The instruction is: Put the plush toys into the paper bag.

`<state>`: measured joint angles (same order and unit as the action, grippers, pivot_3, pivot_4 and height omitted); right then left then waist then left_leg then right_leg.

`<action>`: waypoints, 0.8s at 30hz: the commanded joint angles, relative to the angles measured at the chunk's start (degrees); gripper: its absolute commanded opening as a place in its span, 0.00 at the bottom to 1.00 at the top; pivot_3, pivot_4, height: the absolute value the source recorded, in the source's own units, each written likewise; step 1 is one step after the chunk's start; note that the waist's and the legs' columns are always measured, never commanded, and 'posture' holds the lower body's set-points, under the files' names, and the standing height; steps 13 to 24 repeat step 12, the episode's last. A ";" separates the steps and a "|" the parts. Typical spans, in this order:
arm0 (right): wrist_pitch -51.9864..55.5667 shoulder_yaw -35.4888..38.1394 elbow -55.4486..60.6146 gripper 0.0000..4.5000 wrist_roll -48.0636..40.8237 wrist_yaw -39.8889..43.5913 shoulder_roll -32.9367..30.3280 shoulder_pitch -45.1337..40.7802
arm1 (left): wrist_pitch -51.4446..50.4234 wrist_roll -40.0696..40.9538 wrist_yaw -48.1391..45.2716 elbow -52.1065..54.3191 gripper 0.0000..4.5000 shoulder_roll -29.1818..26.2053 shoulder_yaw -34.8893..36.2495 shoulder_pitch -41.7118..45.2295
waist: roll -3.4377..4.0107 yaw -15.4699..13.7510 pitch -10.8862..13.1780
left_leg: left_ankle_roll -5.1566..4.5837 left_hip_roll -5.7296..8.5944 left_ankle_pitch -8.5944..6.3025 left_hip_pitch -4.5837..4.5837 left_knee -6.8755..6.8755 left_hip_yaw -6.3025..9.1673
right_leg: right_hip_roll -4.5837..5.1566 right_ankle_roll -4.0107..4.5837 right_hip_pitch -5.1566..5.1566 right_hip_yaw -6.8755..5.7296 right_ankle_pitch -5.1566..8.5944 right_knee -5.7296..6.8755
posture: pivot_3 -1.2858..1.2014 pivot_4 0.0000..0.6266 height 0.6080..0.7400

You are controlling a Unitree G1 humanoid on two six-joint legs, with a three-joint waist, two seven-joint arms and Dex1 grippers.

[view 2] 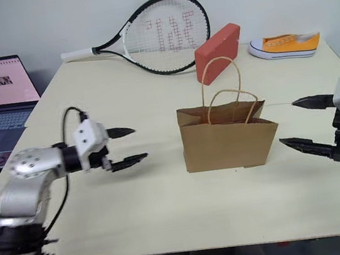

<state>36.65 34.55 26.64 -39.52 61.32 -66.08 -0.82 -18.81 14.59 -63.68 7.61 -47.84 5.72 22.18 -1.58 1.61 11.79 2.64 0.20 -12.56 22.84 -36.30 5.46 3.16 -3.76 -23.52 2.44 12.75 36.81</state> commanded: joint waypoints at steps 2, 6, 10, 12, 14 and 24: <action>-2.83 -0.30 -7.13 1.00 1.68 7.18 -4.69 -1.95 | -6.86 5.18 0.86 8.94 0.89 -4.81 8.33 -5.36 | 0.01 0.04 0.01 | 0.00 -0.01 0.00 -0.01 0.02 0.00 | 0.00 0.11 -0.01 -0.01 0.07 0.01 | 0.52 0.24 1.00; -4.93 -1.95 -11.56 1.00 3.20 9.88 -6.24 -3.76 | -10.01 7.67 1.43 10.82 0.89 -7.03 12.22 -8.21 | 0.01 0.09 0.01 | 0.00 -0.04 0.00 -0.06 0.03 -0.04 | 0.00 0.25 -0.02 -0.02 0.15 0.04 | 0.52 0.24 1.00; -6.51 -4.45 -13.16 1.00 4.16 10.35 -5.82 -5.80 | -10.69 9.04 1.66 10.15 0.89 -7.79 13.18 -8.32 | 0.01 0.10 0.01 | 0.00 -0.05 0.00 -0.06 0.03 -0.08 | 0.00 0.27 -0.02 -0.01 0.15 0.02 | 0.52 0.24 1.00; -6.87 -5.55 -13.15 1.00 4.41 10.24 -5.42 -6.55 | -10.65 9.65 1.22 9.31 0.89 -8.25 12.97 -8.11 | 0.01 0.12 0.01 | 0.00 -0.05 0.00 -0.06 0.03 -0.10 | 0.00 0.27 -0.03 0.01 0.15 0.03 | 0.52 0.24 1.00; -6.87 -5.55 -13.15 1.00 4.41 10.24 -5.42 -6.55 | -10.65 9.65 1.22 9.31 0.89 -8.25 12.97 -8.11 | 0.01 0.12 0.01 | 0.00 -0.05 0.00 -0.06 0.03 -0.10 | 0.00 0.27 -0.03 0.01 0.15 0.03 | 0.52 0.24 1.00; -6.87 -5.55 -13.15 1.00 4.41 10.24 -5.42 -6.55 | -10.65 9.65 1.22 9.31 0.89 -8.25 12.97 -8.11 | 0.01 0.12 0.01 | 0.00 -0.05 0.00 -0.06 0.03 -0.10 | 0.00 0.27 -0.03 0.01 0.15 0.03 | 0.52 0.24 1.00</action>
